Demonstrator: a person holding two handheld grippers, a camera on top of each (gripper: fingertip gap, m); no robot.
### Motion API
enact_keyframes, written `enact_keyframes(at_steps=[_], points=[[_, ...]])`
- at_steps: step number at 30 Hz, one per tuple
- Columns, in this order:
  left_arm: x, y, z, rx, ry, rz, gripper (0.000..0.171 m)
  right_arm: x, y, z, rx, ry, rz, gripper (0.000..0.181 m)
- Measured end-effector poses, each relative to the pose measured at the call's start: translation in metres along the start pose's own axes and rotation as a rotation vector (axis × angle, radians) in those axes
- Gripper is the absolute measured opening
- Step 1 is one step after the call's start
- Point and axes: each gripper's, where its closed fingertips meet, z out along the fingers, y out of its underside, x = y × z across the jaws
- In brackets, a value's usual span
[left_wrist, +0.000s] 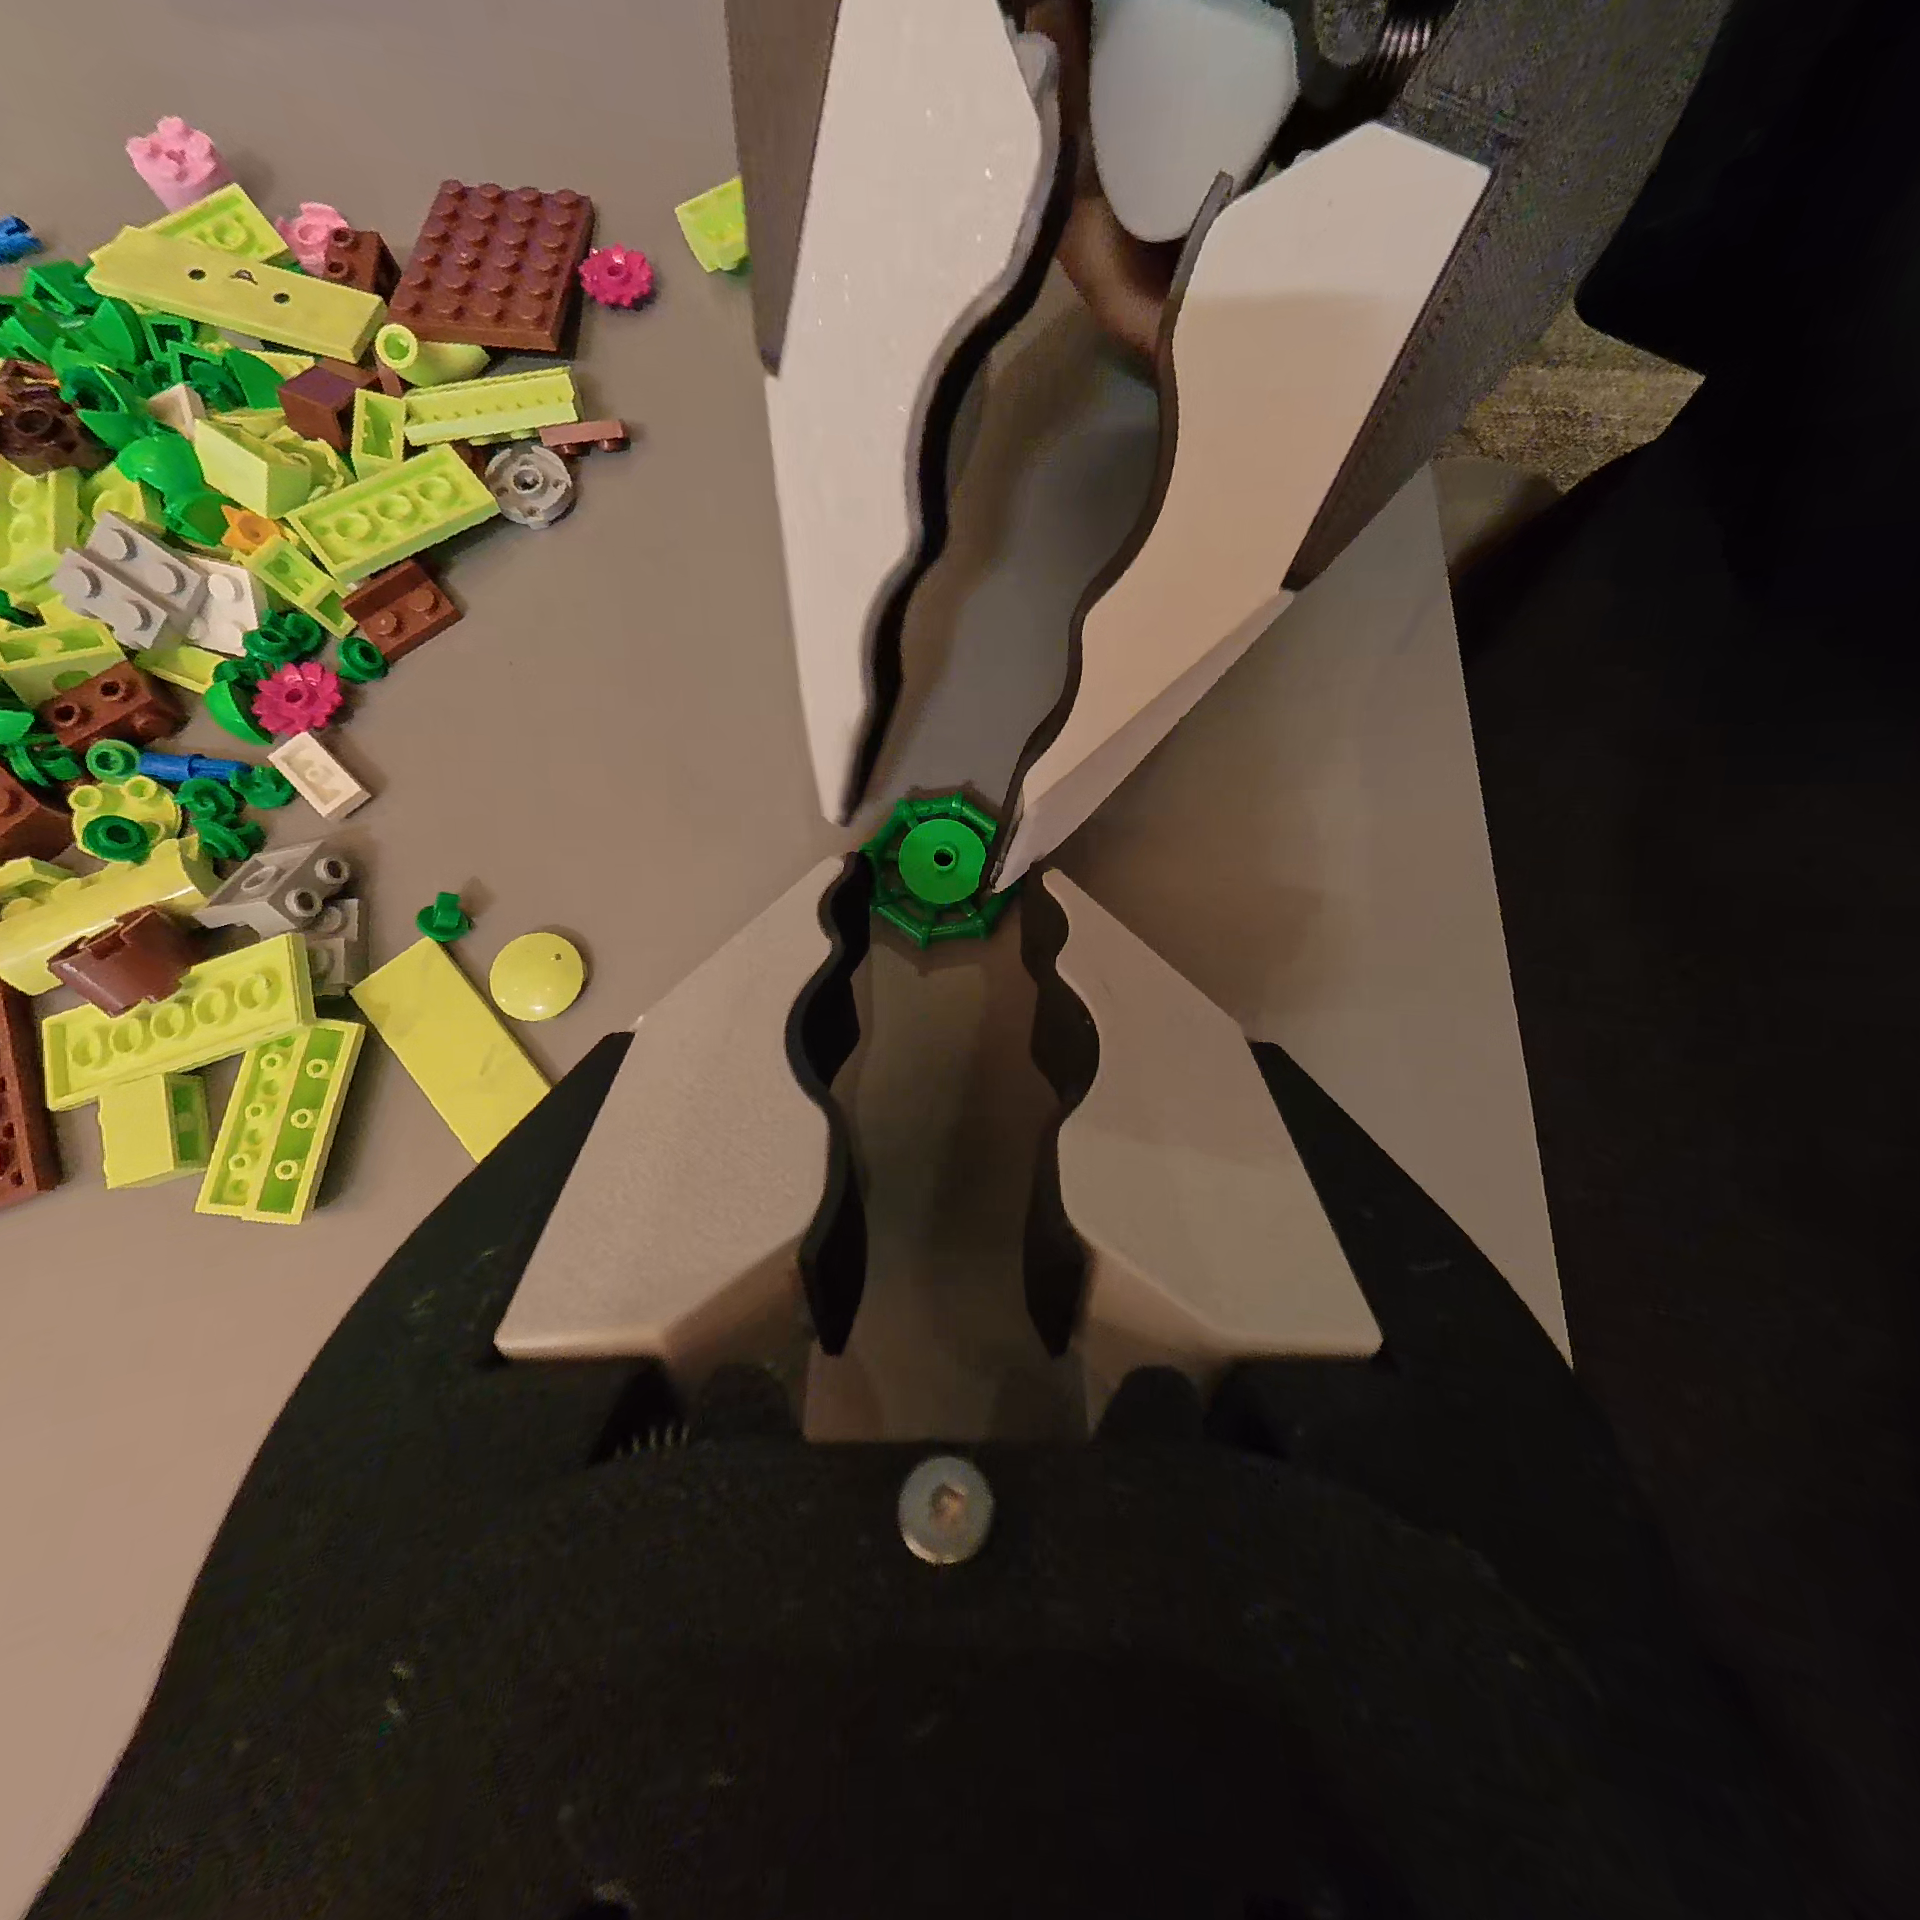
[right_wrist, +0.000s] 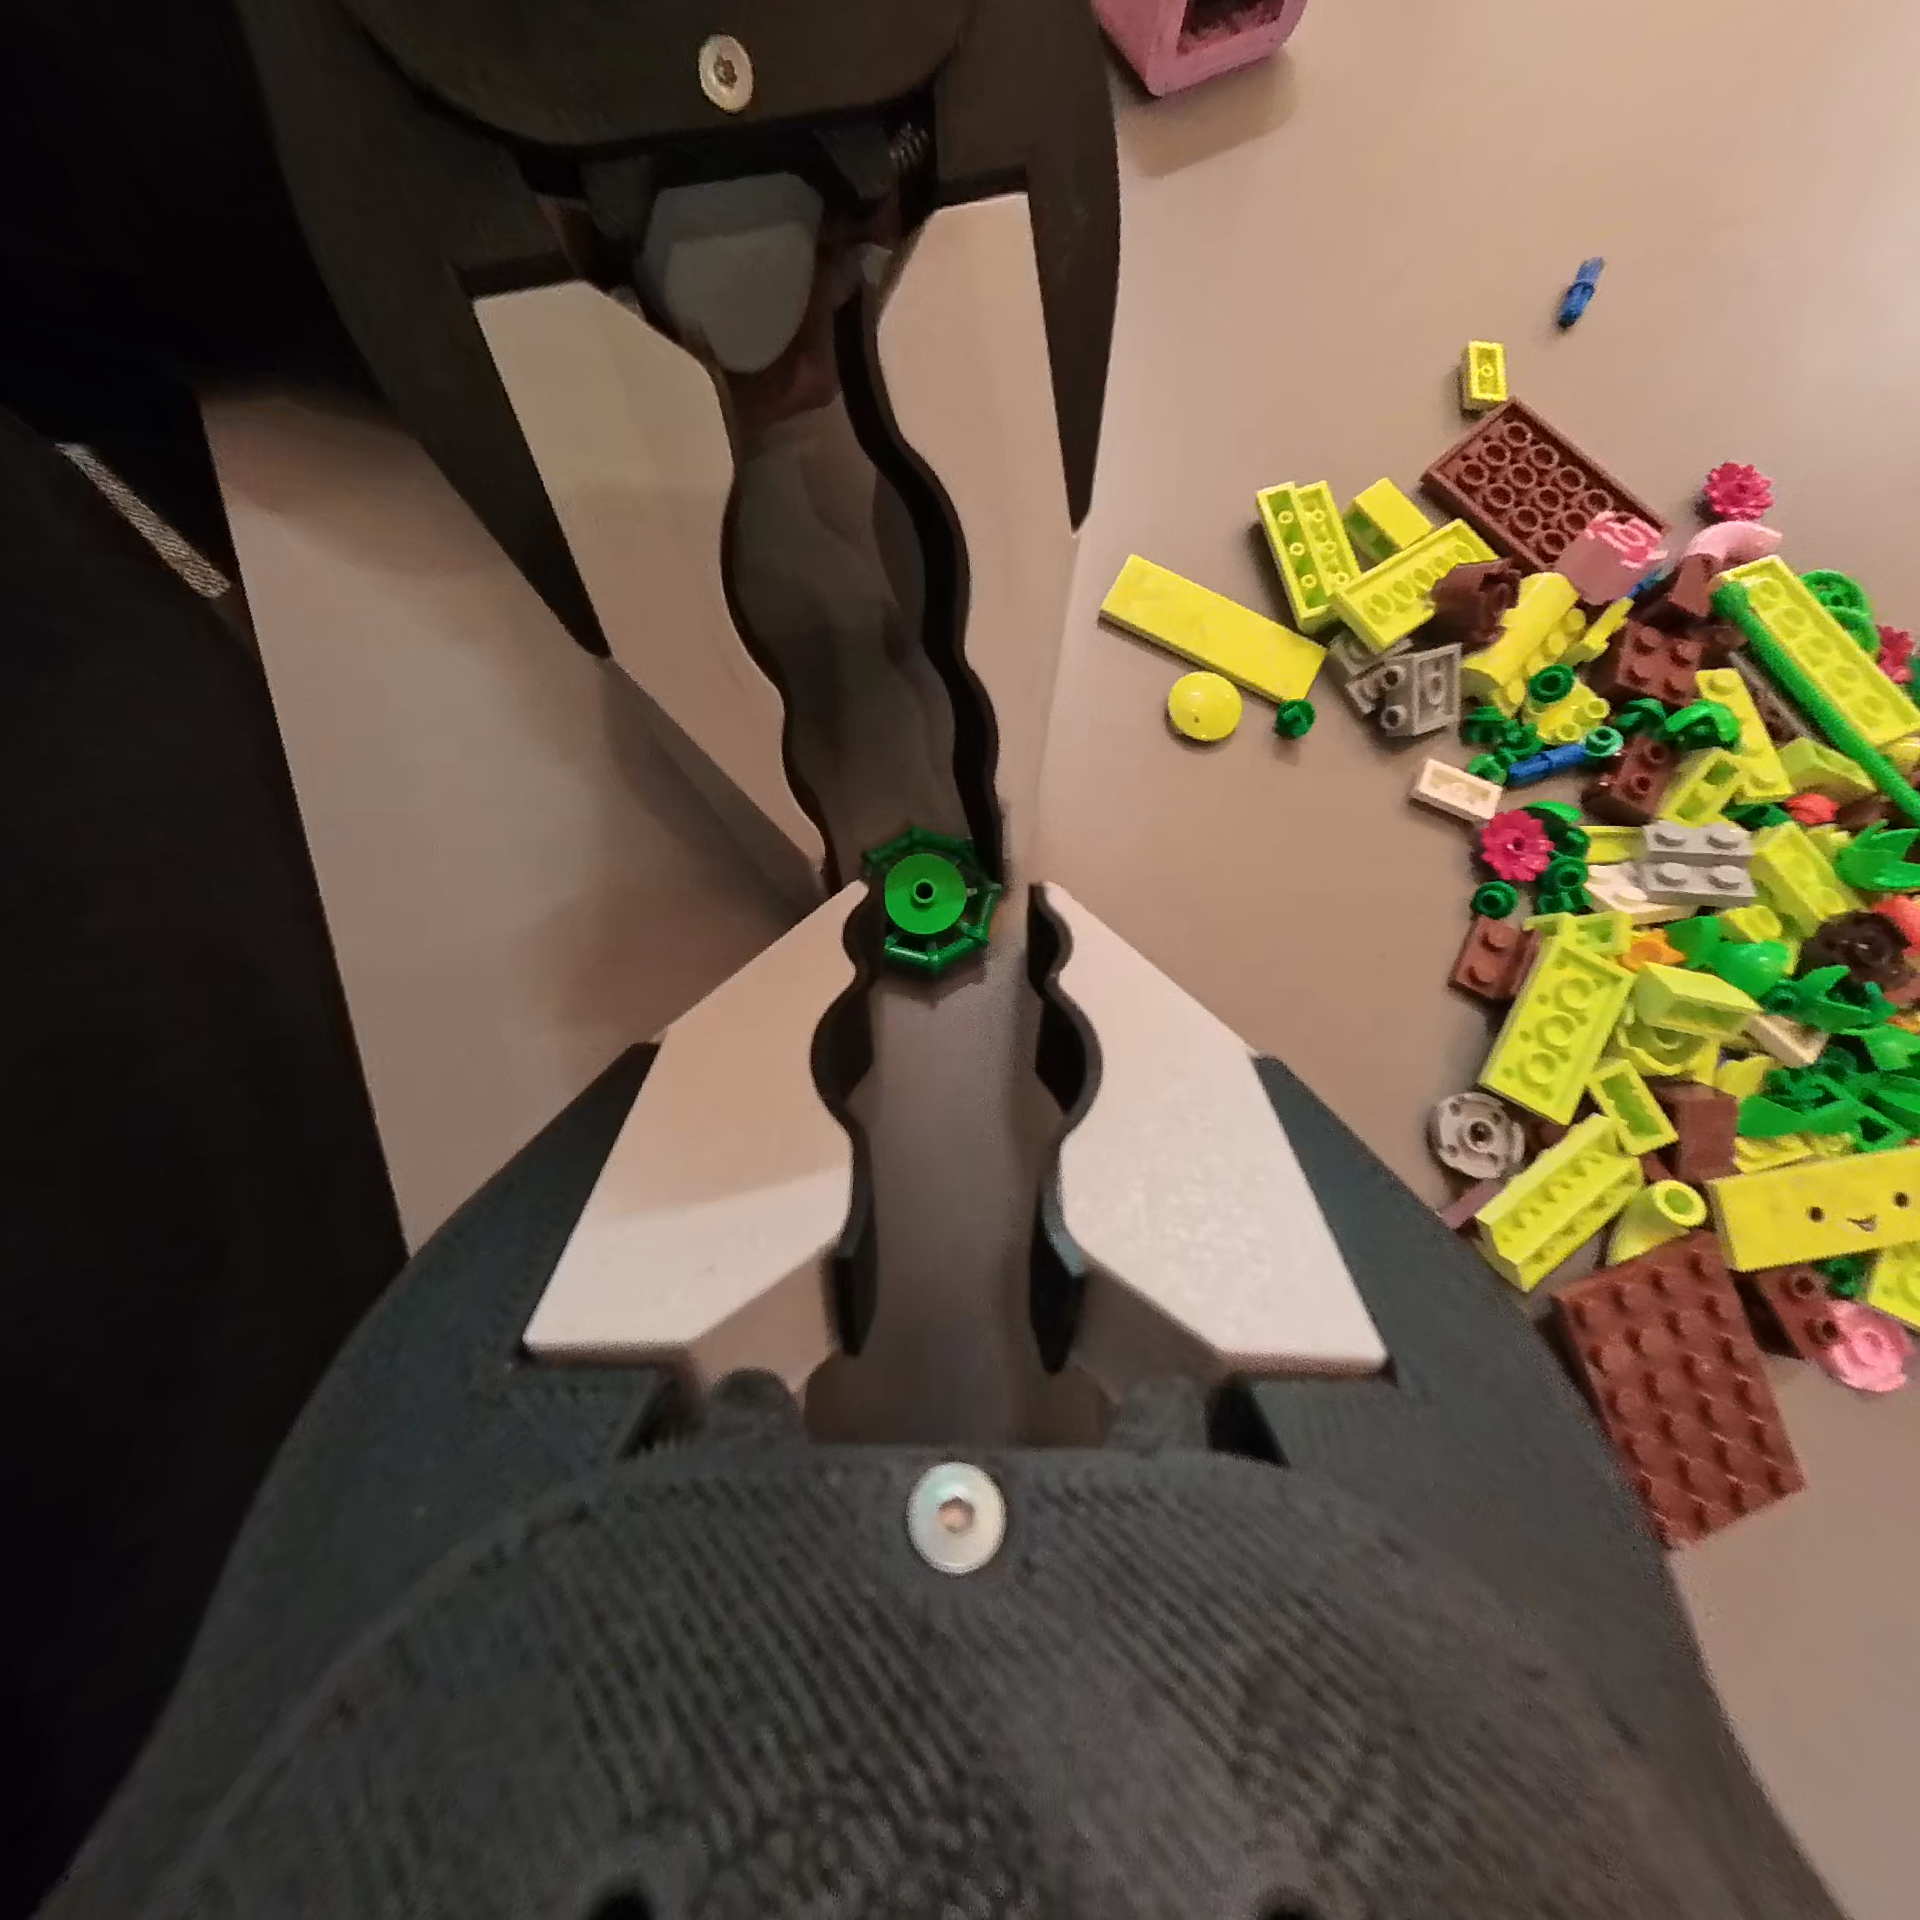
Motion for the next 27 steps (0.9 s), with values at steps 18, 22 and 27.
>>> enact_keyframes(at_steps=[18, 22, 27], points=[[0.0006, -0.0002, -0.0004, 0.002, 0.01, -0.006, 0.027, -0.0062, 0.0018, 0.0017, -0.085, -0.023, 0.096, 0.012], [0.0006, -0.0003, -0.0004, 0.002, 0.011, -0.008, 0.027, -0.0059, 0.0018, 0.0016, -0.068, -0.021, 0.14, 0.012], [0.0006, 0.0, -0.0004, 0.001, 0.009, -0.011, 0.027, -0.0053, 0.0007, 0.0007, 0.03, -0.009, 0.212, 0.011]])
